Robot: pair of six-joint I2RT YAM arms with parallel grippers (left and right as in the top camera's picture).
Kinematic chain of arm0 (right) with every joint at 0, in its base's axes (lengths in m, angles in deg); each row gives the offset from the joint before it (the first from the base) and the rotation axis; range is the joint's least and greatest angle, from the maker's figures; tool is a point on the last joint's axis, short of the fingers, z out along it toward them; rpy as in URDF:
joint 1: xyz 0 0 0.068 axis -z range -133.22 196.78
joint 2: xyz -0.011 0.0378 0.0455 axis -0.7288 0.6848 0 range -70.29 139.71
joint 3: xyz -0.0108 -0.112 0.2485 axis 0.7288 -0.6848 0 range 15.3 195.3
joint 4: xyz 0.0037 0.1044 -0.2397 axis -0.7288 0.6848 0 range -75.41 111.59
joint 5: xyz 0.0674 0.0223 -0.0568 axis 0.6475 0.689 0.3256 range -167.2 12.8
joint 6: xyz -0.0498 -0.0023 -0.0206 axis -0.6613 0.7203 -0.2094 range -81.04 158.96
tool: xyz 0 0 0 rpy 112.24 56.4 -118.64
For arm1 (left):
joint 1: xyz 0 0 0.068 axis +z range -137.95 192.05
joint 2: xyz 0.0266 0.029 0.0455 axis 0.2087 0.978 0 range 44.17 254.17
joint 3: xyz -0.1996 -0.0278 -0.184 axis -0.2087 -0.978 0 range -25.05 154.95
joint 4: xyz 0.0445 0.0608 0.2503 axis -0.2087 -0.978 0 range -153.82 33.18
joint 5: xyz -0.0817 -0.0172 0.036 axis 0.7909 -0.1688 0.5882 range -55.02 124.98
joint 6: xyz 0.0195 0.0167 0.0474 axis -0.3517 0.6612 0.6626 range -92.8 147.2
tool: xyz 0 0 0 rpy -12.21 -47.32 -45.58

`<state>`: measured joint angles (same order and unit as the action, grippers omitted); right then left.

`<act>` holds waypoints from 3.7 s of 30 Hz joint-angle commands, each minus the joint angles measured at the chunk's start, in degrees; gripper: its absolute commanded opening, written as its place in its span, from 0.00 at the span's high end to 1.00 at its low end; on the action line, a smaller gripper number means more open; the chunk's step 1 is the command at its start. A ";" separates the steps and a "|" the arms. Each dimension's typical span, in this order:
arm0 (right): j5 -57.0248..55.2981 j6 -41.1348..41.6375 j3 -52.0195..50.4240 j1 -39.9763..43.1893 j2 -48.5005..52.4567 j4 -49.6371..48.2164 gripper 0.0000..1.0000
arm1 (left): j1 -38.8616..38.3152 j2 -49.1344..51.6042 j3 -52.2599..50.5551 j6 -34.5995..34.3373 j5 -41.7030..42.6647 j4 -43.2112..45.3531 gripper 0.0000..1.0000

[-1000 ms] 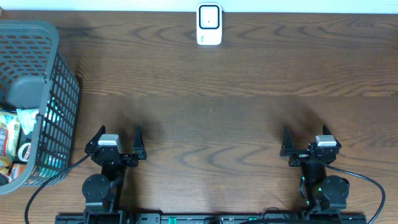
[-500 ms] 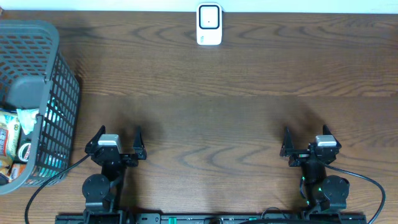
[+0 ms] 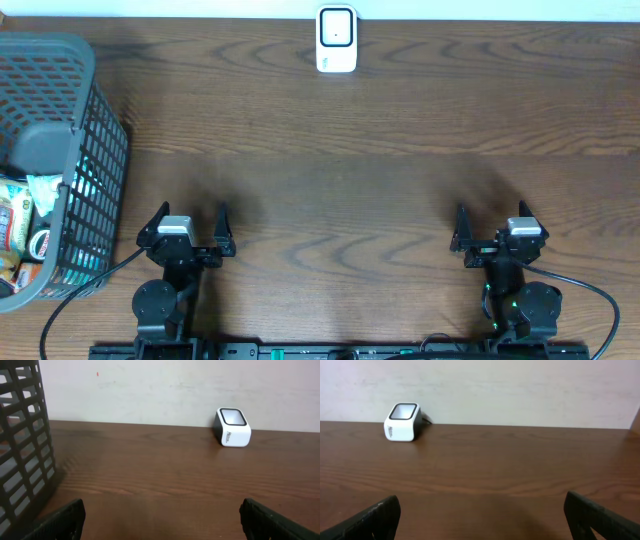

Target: Scan the item barcode

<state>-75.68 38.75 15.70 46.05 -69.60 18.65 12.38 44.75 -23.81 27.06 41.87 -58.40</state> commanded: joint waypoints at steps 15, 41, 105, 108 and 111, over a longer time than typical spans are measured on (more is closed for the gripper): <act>0.11 1.01 -0.09 -0.44 -0.31 0.24 0.01 | 0.35 -0.35 -1.01 0.35 0.02 -2.03 0.02; 0.11 1.01 -0.09 -0.44 -0.31 0.24 0.01 | 0.35 -0.35 -1.01 0.35 0.02 -2.03 0.02; 0.11 1.01 -0.09 -0.44 -0.31 0.24 0.01 | 0.35 -0.35 -1.01 1.44 -0.15 6.05 0.02; 0.11 1.01 -0.09 -0.44 -0.31 0.24 0.01 | 0.35 -0.35 -1.01 3.91 -0.13 8.50 0.02; 0.11 1.01 -0.09 -0.44 -0.31 0.24 0.01 | 0.35 -0.35 -1.01 6.16 -0.13 12.70 0.02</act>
<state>-75.68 38.77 15.70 46.05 -69.60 18.65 12.38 44.77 -24.20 29.58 41.92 -48.63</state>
